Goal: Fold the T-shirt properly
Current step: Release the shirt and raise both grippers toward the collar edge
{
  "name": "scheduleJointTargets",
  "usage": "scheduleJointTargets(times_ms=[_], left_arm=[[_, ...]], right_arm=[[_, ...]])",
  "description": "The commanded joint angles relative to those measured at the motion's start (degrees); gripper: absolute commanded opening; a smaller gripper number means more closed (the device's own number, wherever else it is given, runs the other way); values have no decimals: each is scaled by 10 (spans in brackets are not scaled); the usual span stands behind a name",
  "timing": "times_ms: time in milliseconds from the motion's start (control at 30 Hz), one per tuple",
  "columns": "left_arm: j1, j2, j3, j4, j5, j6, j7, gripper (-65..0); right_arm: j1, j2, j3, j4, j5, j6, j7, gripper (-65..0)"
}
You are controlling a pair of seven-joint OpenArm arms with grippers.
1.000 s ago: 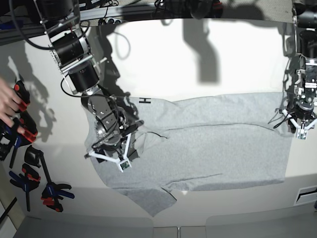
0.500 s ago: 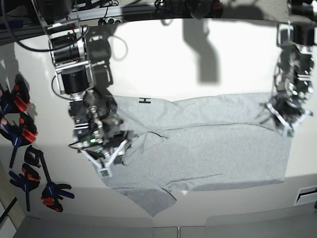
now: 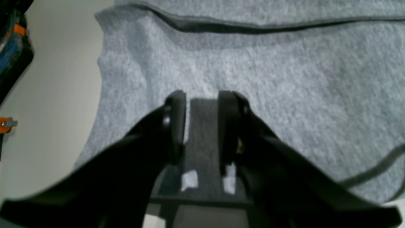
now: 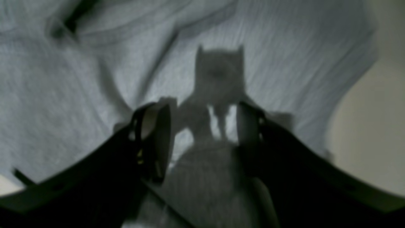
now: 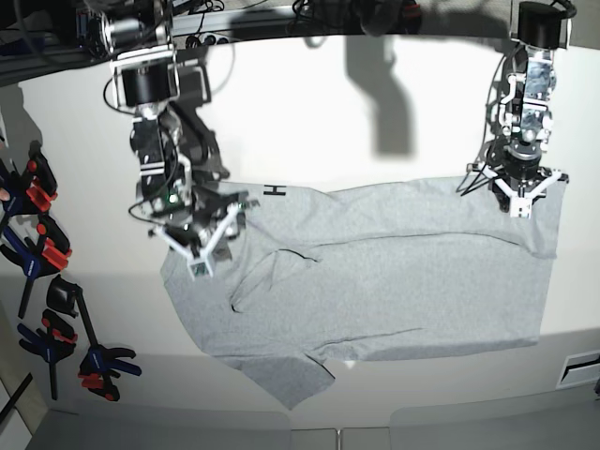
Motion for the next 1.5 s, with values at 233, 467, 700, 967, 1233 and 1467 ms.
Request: scheduleJointTargets(times_ms=[233, 467, 700, 967, 1233, 1467], left_arm=[[-5, -7, -2, 9, -7, 2, 50, -482], [37, -6, -2, 49, -9, 2, 76, -482], [101, -6, -2, 62, 1, 2, 71, -486], [120, -7, -2, 73, 0, -25, 147, -486], [89, -23, -3, 132, -31, -46, 158, -486], [0, -53, -3, 132, -75, -46, 172, -411]], right_arm=[[-44, 5, 3, -3, -10, 0, 13, -334], [-87, 6, 3, 2, -11, 0, 8, -334], [-130, 6, 11, 36, -11, -1, 2, -334], [-181, 7, 56, 79, -13, 0, -12, -334], [-186, 7, 82, 87, -13, 7, -13, -334], [-186, 6, 81, 87, -13, 19, -15, -334]])
